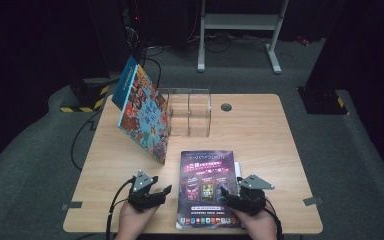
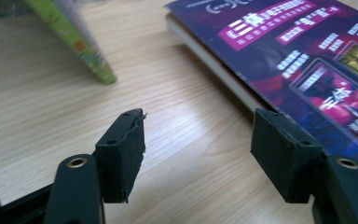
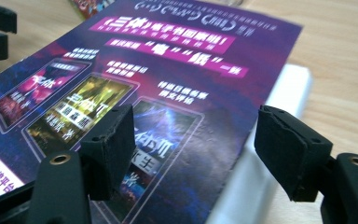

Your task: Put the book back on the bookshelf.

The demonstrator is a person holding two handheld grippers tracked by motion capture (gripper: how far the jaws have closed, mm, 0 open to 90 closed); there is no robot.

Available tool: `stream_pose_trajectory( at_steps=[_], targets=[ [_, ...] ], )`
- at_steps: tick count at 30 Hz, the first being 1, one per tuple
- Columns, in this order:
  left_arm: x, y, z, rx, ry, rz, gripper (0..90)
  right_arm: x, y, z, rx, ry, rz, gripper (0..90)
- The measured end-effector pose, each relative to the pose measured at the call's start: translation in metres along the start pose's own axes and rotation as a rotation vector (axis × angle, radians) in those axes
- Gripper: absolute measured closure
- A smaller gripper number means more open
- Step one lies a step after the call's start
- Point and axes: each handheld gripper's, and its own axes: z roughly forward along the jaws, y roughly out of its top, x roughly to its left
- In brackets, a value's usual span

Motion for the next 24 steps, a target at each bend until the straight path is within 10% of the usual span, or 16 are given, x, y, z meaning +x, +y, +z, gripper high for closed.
stream_pose_trajectory(
  at_steps=[13,24],
  targets=[
    [-0.013,0.004,-0.006,-0.029,-0.066,-0.026,38.8,0.003,0.0,0.003,0.017,0.002,0.023,27.7],
    [-0.034,0.003,0.003,0.028,-0.08,0.059,40.8,0.007,0.001,0.003,0.027,0.004,0.002,30.6]
  ],
)
